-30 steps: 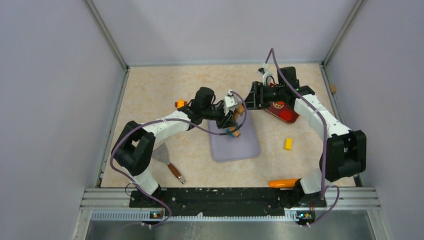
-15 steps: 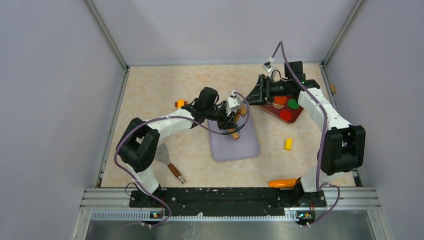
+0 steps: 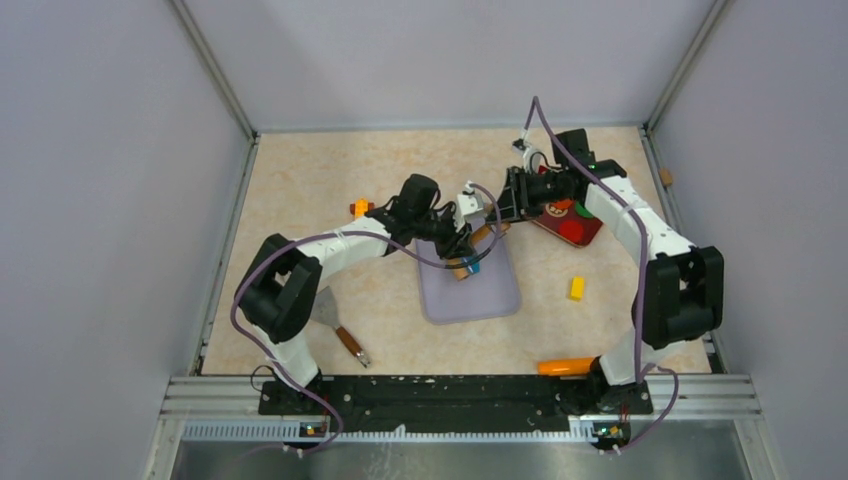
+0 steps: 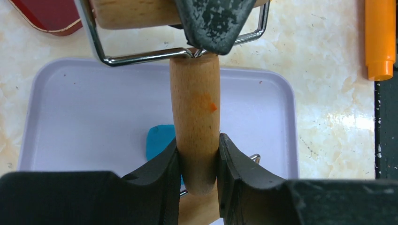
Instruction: Roll out the dumpling wrappers from the dough
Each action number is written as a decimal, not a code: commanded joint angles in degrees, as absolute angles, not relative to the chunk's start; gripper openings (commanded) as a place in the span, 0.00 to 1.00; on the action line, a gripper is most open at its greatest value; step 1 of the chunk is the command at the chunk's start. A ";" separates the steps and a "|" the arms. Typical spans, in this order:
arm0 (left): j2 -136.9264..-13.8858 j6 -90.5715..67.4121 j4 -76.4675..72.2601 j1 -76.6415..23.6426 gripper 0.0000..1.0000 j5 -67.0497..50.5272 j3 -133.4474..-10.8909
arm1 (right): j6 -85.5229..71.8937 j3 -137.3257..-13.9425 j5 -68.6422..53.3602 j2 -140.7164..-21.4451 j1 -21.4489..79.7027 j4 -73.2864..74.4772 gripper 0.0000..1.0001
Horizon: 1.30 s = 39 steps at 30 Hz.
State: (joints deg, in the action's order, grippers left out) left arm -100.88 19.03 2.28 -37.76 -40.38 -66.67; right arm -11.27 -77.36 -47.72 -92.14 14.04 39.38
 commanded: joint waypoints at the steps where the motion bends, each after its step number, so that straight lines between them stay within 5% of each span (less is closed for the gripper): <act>1: -101.05 19.85 -0.90 -38.27 0.00 -42.21 -69.85 | -8.09 -79.56 -45.62 -93.66 14.06 39.81 0.37; 5: -102.70 19.58 -2.80 -38.53 0.00 -40.09 -69.65 | -7.85 -77.97 -47.21 -93.99 14.05 39.82 0.34; 10: -105.54 16.22 -8.72 -39.02 0.00 -36.15 -70.22 | -4.89 -78.09 -45.38 -95.31 14.04 41.97 0.00; 24: -112.13 10.64 -11.91 -40.34 0.00 -33.65 -75.68 | 2.24 -86.58 -40.78 -101.92 12.99 46.08 0.00; 39: -113.03 9.57 -11.33 -39.70 0.00 -30.74 -70.80 | 4.18 -78.77 -33.21 -103.35 15.05 41.97 0.00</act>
State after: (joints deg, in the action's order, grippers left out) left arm -113.43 9.34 -3.51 -39.94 -32.91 -71.99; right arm 3.51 -81.12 -35.66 -101.93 12.75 42.09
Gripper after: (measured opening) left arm 0.328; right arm 0.368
